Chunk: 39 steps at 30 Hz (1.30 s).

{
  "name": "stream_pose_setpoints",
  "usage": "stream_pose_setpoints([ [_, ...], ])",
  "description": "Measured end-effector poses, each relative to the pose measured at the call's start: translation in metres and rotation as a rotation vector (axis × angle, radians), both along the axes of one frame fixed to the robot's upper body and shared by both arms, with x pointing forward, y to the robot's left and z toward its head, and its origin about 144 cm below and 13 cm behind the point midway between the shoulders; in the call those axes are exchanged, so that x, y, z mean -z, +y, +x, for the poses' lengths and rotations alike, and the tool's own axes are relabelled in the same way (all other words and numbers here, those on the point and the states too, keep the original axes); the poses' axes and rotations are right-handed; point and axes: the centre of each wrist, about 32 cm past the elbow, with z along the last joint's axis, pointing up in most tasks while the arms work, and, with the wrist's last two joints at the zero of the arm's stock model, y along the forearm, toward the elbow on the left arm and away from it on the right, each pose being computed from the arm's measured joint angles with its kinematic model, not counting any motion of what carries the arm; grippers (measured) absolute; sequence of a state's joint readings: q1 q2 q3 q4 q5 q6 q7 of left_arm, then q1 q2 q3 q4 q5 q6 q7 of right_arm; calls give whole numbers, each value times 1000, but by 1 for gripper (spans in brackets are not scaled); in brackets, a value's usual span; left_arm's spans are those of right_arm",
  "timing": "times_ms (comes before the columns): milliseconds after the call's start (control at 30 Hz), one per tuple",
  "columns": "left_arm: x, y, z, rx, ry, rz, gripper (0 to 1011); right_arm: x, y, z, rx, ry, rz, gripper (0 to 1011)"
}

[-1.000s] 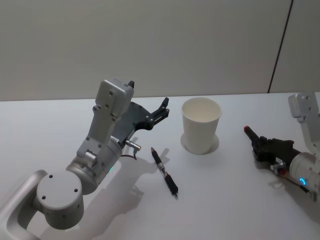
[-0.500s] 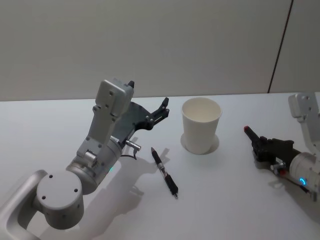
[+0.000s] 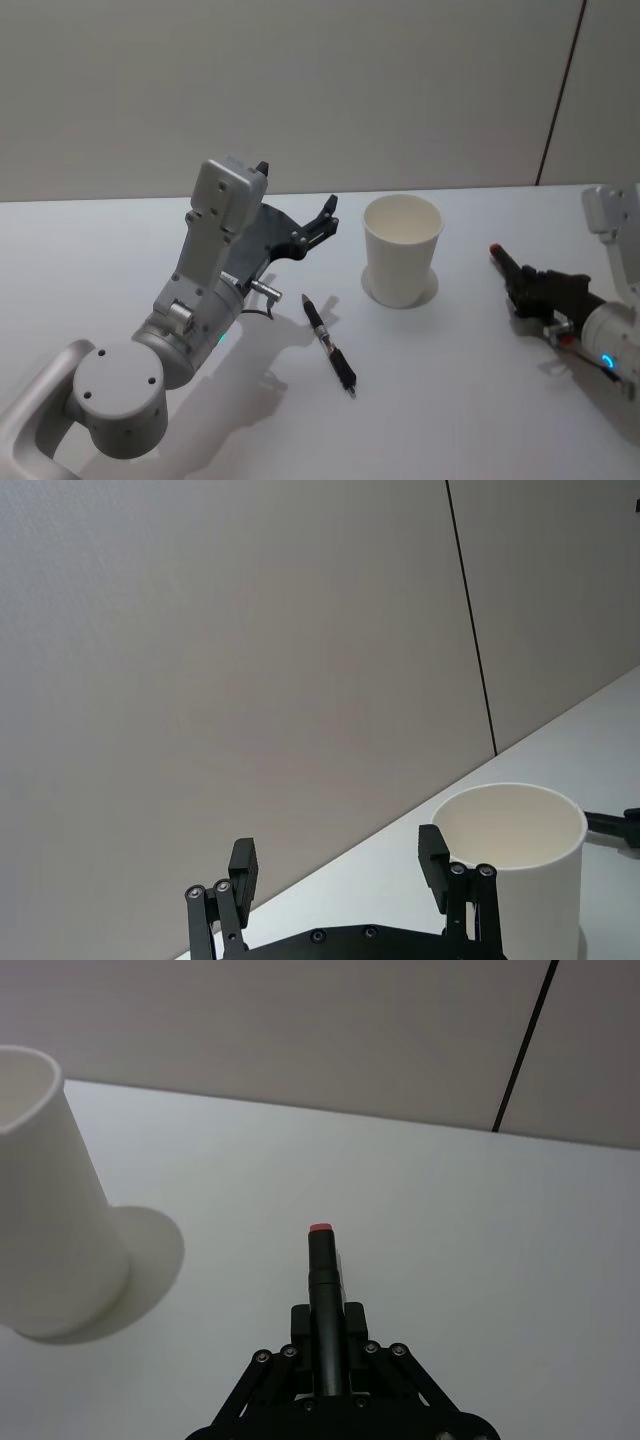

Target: Place the pen into the pen holder.

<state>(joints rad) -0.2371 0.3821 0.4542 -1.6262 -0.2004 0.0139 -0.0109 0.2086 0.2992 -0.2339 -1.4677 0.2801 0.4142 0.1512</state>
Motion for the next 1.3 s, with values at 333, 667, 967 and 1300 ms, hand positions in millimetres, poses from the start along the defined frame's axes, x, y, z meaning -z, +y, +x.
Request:
stream_pose_setpoints([
  [333, 0, 0, 0, 0, 0, 0, 1001, -6, -1, -1, 17, -118, 35, 179],
  [667, 0, 0, 0, 0, 0, 0, 1001, -13, 2, 0, 40, -259, 80, 179],
  [967, 0, 0, 0, 0, 0, 0, 1001, -24, 9, 4, 54, -402, 130, 179],
  [1300, 0, 0, 0, 0, 0, 0, 1001, -42, 29, 14, 22, -555, 239, 179],
])
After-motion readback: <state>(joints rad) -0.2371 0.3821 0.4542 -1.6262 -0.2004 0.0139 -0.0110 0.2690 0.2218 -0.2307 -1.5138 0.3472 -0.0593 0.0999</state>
